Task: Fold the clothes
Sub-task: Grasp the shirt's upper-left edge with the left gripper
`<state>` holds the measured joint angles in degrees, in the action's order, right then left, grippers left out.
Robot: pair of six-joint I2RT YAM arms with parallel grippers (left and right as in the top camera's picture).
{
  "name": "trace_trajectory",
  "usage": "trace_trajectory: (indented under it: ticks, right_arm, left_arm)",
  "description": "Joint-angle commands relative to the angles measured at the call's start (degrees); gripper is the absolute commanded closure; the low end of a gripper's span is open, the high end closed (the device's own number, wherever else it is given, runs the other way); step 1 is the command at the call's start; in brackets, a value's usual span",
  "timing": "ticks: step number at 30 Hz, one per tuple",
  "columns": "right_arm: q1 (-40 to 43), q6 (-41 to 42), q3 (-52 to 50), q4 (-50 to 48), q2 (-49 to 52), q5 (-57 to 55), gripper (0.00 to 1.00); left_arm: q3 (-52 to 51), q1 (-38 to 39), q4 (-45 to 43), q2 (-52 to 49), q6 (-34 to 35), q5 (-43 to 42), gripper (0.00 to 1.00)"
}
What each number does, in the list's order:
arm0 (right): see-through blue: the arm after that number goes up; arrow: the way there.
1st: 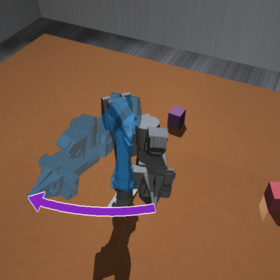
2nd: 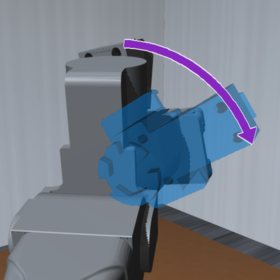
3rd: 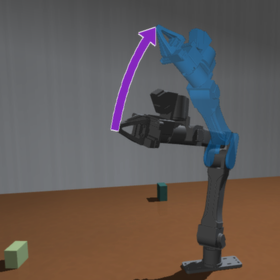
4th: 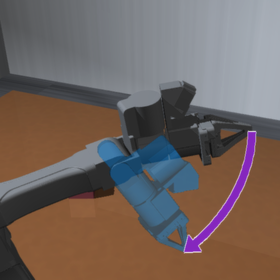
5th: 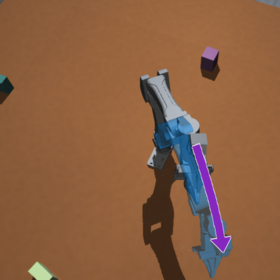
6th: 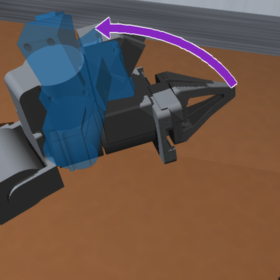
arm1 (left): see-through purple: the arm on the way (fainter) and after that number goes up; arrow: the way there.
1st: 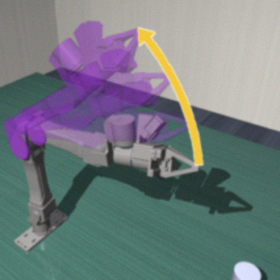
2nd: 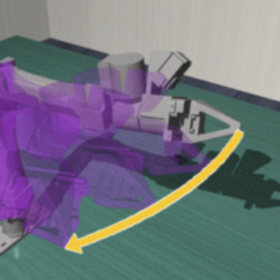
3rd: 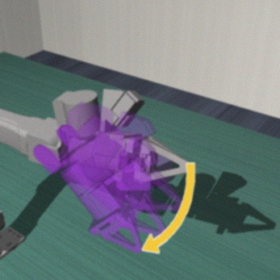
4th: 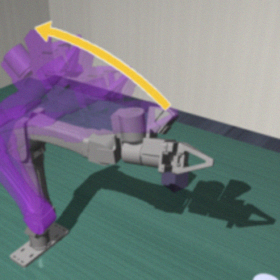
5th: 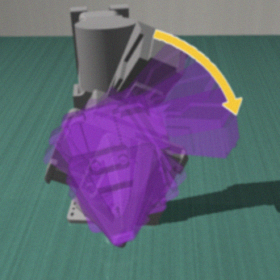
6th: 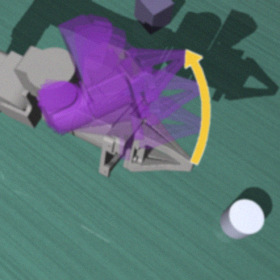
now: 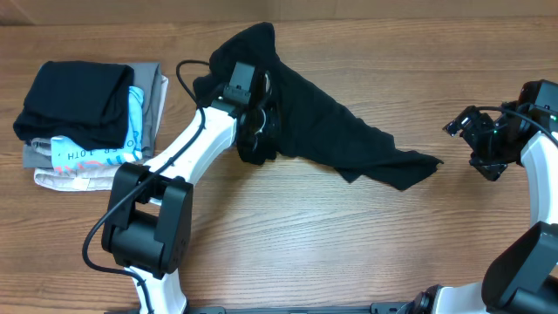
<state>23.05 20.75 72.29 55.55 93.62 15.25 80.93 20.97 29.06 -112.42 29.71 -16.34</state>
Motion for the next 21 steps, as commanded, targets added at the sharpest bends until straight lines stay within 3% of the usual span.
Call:
trace_trajectory:
  ticks: [1, 14, 21]
  right_arm:
    - [-0.22, -0.20, 0.04, -0.13, -0.04, 0.46, 0.00]
    - [-0.22, -0.20, 0.04, -0.13, -0.04, 0.46, 0.00]
    - [-0.22, -0.20, 0.04, -0.13, -0.04, 0.46, 0.00]
  left_arm:
    - [1.64, 0.26, -1.55, -0.42, 0.79, -1.49, 0.96]
    - [1.60, 4.74, -9.97, -4.74, 2.64, 3.04, 0.93]
    - [1.97, 5.75, -13.51, -6.71, -0.68, 2.89, 0.64]
